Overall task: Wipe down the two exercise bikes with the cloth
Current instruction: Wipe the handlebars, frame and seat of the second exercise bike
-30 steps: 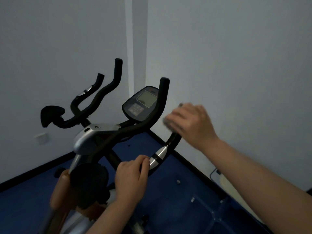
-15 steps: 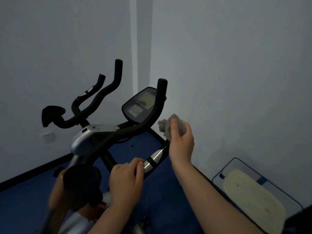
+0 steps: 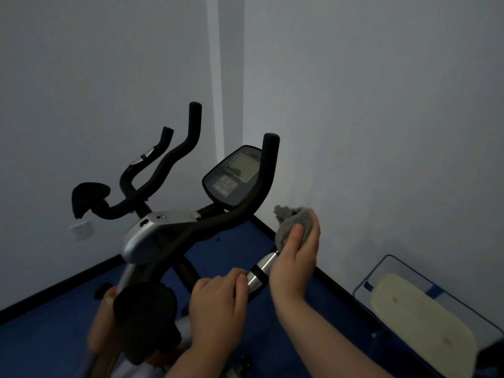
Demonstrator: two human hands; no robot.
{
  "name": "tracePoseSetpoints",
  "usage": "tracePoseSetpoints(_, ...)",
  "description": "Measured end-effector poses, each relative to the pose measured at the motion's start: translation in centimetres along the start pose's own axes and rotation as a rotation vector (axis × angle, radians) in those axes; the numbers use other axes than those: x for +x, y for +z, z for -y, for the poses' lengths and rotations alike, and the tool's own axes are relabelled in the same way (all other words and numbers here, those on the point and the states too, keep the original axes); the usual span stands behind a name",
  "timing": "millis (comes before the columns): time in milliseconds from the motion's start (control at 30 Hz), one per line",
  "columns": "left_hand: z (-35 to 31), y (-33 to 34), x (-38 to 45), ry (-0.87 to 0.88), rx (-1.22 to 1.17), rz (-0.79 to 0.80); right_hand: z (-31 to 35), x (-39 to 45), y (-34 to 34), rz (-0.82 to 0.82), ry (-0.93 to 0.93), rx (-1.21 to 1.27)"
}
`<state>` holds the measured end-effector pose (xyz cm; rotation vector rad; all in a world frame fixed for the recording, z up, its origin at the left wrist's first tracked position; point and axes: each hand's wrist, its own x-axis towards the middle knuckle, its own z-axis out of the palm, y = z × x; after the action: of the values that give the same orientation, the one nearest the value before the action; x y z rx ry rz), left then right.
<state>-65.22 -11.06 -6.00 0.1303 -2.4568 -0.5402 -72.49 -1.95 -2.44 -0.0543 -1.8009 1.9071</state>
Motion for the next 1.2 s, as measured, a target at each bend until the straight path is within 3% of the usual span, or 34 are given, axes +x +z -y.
tracePoseSetpoints(167, 0.8, -1.3, 1.2, 0.287, 0.278, 0.215, 0.3, 4.2, -2.1, 0.185, -0.367, -0.425)
tracePoseSetpoints(333, 1.2, -1.7, 1.7, 0.307, 0.334, 0.328, -0.7, 3.7, -2.1, 0.130, -0.624, -0.600)
tracePoseSetpoints(433, 0.8, -1.8, 1.6, 0.337, 0.341, 0.312, -0.2, 5.6, -2.5, 0.268, -0.786, -0.689)
tracePoseSetpoints(500, 0.6, -1.6, 1.7, 0.332, 0.326, 0.295, 0.7, 6.0, -2.3, 0.313, -0.579, -0.586)
tracePoseSetpoints(533, 0.5, -1.6, 1.7, 0.331, 0.320, 0.291, 1.1, 5.6, -1.9, 0.261, -0.420, -0.466)
tracePoseSetpoints(600, 0.5, -1.6, 1.6, 0.340, 0.315, 0.271, 1.4, 3.6, -0.4, 0.057, -0.088, -0.157)
tracePoseSetpoints(667, 0.6, -1.6, 1.6, 0.349, 0.309, 0.258, 1.8, 2.0, 1.1, -0.166, 0.113, 0.079)
tracePoseSetpoints(733, 0.7, -1.4, 1.5, 0.369, 0.308, 0.262, 2.2, 1.4, 1.4, -0.266, 0.176, 0.175)
tracePoseSetpoints(800, 0.8, -1.2, 1.6, 0.362, 0.306, 0.264, 2.1, 0.7, 1.3, -0.267, 0.223, 0.193)
tracePoseSetpoints(933, 0.8, -1.0, 1.7, 0.346, 0.264, 0.160, 1.2, -1.3, 0.9, -0.137, 0.275, 0.097)
tracePoseSetpoints(1067, 0.6, -1.2, 1.7, 0.356, 0.262, 0.144, 2.3, 1.2, 0.7, -0.072, 0.168, 0.043)
tracePoseSetpoints(1200, 0.9, -0.7, 1.6, 0.359, 0.253, 0.158, 0.7, -2.6, 0.6, -0.008, 0.183, 0.069)
